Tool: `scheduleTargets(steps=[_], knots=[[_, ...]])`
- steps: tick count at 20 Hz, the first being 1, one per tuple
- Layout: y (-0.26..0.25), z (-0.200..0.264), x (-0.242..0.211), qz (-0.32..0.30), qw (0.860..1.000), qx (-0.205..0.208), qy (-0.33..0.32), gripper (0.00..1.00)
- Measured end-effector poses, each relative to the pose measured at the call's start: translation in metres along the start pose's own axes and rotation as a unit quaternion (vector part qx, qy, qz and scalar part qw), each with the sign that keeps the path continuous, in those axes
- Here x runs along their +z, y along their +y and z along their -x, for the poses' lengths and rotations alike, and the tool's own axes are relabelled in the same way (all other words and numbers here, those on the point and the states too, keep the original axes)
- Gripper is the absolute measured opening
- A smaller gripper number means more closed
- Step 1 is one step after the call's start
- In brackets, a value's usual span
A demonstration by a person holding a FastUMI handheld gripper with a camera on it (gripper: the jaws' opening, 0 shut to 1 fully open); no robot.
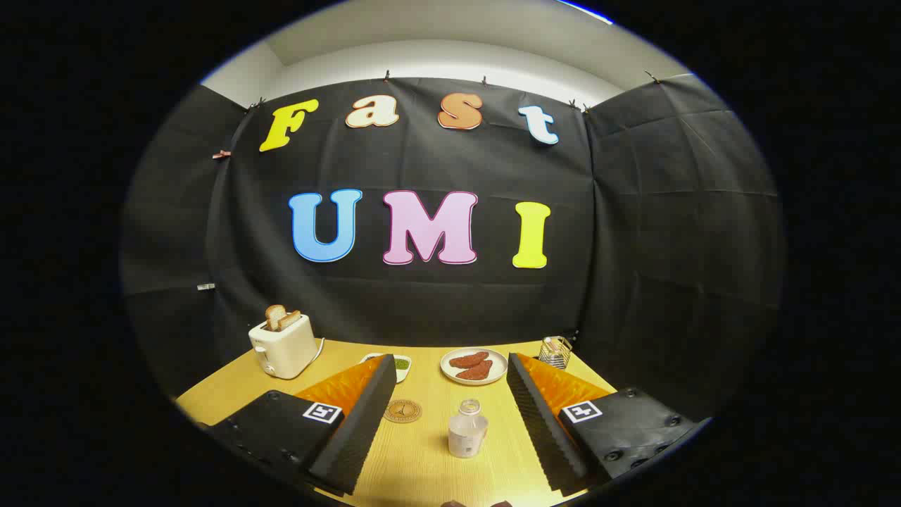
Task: Take the bottle from table, then pour the juice into the cup, finally place the bottle on the coaster
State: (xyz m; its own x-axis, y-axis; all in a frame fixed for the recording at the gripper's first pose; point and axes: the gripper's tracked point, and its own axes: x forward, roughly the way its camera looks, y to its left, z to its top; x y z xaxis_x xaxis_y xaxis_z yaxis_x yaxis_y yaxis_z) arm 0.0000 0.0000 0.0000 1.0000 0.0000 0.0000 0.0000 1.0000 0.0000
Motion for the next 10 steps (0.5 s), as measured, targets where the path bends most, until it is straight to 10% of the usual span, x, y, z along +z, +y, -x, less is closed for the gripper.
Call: scheduleTargets(steps=[10], knots=[[0.0031,-0.0038,-0.0072,0.001,1.000,0.018,0.009,0.97]])
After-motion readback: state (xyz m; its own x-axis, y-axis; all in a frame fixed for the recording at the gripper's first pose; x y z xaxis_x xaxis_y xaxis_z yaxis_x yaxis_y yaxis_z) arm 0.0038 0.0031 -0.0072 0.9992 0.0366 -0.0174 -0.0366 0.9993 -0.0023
